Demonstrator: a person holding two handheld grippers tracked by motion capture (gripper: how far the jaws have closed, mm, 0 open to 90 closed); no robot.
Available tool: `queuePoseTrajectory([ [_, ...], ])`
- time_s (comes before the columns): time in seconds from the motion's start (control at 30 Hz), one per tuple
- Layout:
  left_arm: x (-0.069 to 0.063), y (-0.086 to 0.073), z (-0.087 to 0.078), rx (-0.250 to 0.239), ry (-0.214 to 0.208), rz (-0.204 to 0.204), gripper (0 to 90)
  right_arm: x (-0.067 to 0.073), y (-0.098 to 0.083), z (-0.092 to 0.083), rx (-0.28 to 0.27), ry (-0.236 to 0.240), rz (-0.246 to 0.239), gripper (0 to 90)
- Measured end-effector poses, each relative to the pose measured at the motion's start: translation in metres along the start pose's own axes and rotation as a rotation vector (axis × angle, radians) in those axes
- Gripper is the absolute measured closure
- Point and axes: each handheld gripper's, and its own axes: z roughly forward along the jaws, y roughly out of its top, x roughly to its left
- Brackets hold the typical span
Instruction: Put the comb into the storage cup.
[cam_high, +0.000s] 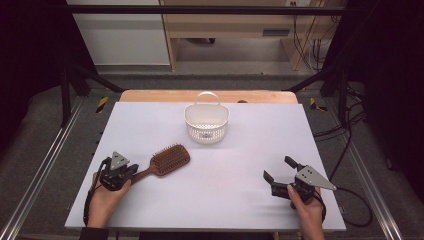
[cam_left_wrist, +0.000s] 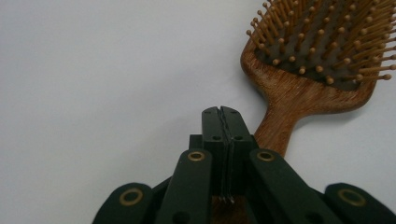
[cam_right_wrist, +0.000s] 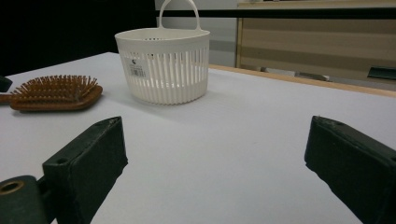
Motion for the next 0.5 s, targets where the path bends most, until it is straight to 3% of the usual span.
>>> queuePoseTrajectory([
  [0.5,-0.0041,-0.0008,0.001,0.055,-0.033,0.019,89.9,0.002,0.0001,0.001,0.005,0.011,-0.002,5.6],
])
